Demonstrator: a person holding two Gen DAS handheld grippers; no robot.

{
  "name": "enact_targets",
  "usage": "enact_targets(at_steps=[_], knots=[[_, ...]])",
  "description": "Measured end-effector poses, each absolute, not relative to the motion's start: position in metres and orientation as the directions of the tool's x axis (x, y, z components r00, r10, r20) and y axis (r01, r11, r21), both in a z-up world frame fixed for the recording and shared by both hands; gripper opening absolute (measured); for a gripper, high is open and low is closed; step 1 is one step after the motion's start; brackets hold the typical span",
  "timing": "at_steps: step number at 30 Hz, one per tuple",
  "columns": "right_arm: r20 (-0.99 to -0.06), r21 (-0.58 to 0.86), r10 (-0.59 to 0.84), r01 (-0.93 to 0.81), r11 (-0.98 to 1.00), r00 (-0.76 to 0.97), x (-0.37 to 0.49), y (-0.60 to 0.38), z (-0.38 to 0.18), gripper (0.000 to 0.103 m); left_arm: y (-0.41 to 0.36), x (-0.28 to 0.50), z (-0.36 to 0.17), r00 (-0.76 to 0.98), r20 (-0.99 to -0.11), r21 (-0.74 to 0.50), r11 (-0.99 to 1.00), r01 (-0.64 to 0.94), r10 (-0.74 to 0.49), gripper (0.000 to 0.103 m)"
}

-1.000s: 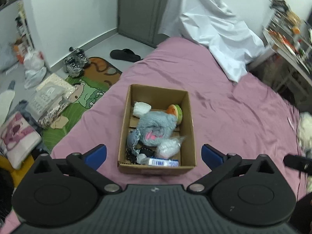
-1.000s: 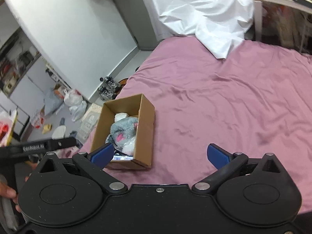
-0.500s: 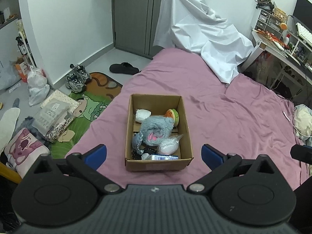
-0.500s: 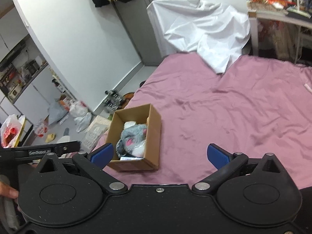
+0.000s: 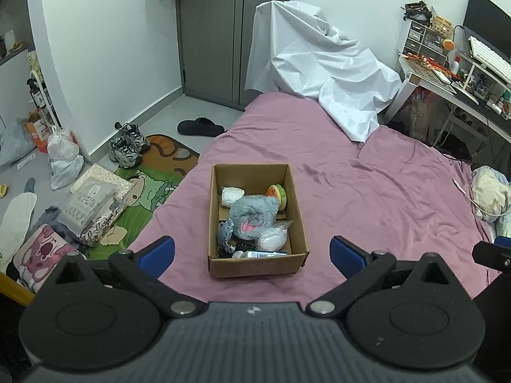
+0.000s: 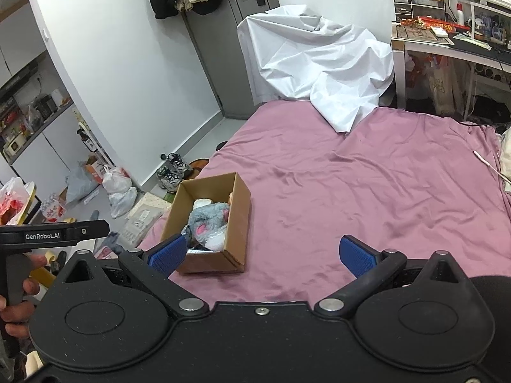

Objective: Organize soft objects

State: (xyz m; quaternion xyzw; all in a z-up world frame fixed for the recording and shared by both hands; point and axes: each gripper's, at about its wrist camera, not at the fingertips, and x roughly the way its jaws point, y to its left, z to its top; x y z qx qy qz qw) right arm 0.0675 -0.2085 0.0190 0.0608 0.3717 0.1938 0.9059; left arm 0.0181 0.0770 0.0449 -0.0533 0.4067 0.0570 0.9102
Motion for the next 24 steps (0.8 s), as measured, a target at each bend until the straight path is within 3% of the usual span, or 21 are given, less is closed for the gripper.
enact_targets(at_steps=[24], knots=[[-0.626, 0.269, 0.432, -0.34, 0.901, 0.649, 0.055, -0.208, 0.018, 0.103, 0.07, 0.003, 0.055, 0.688, -0.721, -0.031, 0.986, -0.161, 0.09, 0.102]])
